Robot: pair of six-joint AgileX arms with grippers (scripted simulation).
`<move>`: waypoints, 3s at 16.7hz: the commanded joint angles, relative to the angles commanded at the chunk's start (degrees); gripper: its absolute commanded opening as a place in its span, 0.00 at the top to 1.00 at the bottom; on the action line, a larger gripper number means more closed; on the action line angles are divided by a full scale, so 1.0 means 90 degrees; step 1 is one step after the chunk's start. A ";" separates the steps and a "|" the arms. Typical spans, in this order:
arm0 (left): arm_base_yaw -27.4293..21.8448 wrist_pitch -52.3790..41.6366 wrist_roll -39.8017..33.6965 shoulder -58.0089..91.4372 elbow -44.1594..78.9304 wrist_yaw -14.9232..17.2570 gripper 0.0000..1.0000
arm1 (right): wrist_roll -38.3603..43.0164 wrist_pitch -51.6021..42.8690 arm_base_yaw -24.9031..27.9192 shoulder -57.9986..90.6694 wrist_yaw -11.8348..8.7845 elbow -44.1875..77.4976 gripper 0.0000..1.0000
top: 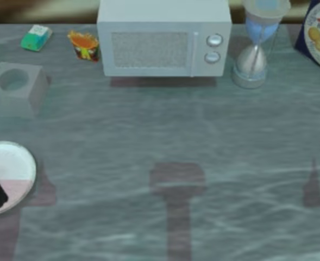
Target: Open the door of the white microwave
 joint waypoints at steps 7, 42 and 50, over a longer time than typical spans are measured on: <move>-0.0526 -0.0131 -0.0210 0.0995 0.0868 -0.0462 0.00 | 0.0000 0.0000 0.0000 0.0000 0.0000 0.0000 0.00; -0.5007 -0.0408 -0.2545 1.3925 1.0604 -0.4448 0.00 | 0.0000 0.0000 0.0000 0.0000 0.0000 0.0000 0.00; -0.4721 -0.0238 -0.2343 1.4475 1.1114 -0.4199 0.08 | 0.0000 0.0000 0.0000 0.0000 0.0000 0.0000 0.00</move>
